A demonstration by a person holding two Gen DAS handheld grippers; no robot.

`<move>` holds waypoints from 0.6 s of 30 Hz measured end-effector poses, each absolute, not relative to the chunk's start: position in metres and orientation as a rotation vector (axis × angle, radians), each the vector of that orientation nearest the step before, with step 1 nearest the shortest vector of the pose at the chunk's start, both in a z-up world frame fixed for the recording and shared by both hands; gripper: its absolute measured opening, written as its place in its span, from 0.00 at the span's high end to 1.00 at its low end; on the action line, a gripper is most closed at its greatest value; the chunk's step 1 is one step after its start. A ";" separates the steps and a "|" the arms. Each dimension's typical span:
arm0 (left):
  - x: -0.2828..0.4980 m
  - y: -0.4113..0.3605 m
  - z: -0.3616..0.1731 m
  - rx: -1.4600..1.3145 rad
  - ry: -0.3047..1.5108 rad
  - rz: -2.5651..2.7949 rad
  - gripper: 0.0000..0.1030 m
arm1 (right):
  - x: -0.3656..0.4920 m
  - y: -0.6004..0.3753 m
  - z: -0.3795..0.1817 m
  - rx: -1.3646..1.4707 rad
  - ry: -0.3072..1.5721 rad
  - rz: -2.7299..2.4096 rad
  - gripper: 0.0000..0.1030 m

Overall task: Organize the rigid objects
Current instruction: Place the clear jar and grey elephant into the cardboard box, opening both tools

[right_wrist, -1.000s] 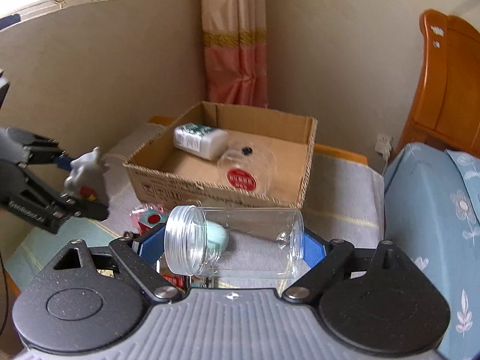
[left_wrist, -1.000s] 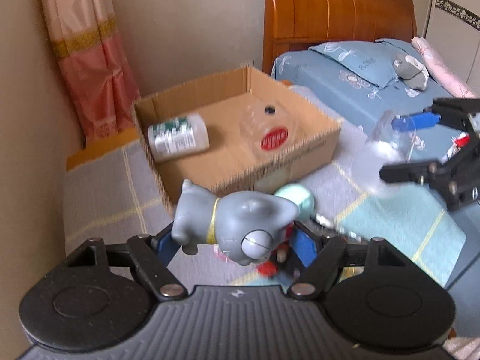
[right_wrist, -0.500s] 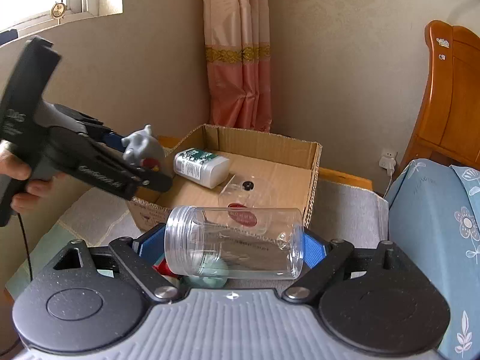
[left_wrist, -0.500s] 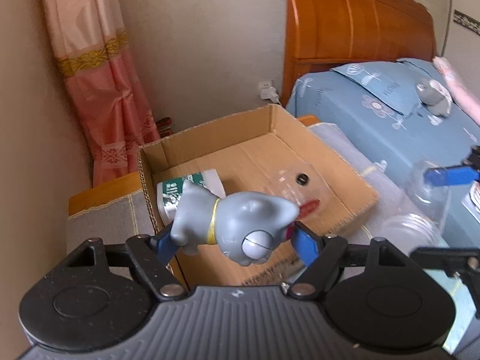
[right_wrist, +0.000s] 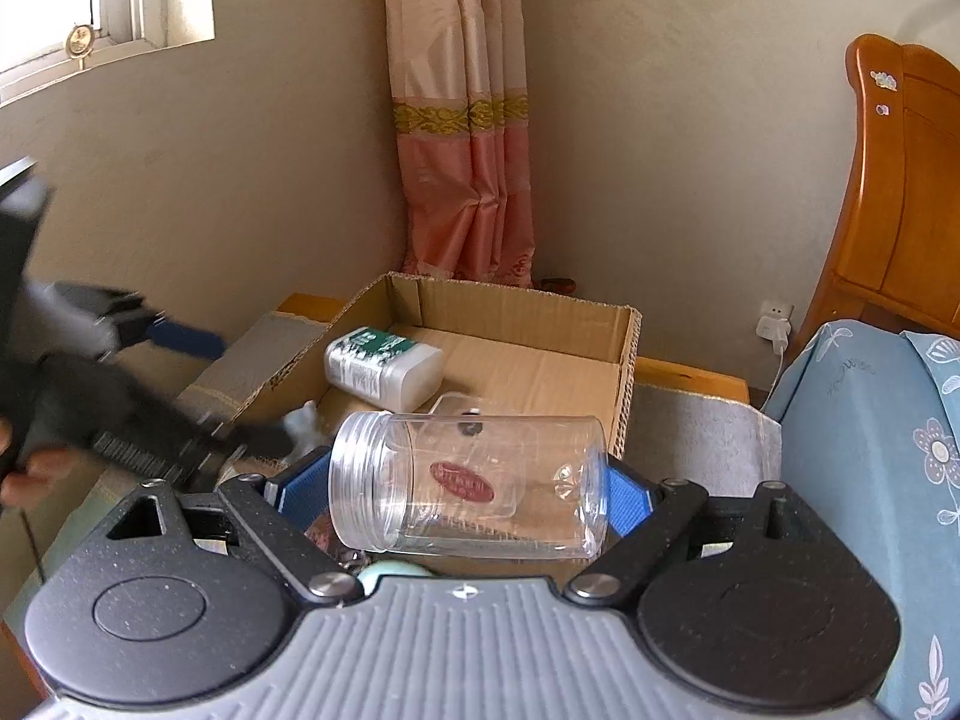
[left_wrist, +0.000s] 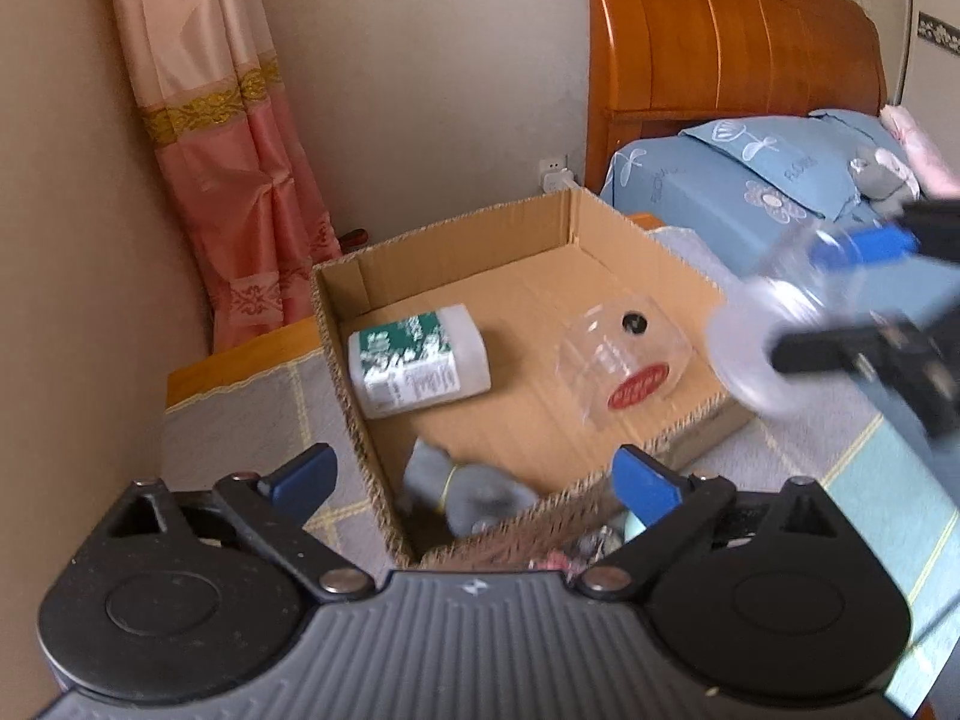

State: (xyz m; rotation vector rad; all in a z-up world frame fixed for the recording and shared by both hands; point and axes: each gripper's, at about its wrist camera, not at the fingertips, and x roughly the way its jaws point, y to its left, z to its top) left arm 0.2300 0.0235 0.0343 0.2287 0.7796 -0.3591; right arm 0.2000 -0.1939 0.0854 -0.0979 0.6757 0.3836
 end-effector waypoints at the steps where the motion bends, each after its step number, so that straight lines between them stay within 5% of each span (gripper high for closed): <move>1: 0.227 0.025 0.034 0.228 0.780 -0.359 0.05 | 0.205 -0.192 0.085 -0.097 0.682 0.378 0.10; 18: 0.194 0.060 0.030 0.169 0.733 -0.318 0.05 | 0.298 -0.146 0.077 -0.100 0.748 0.279 0.10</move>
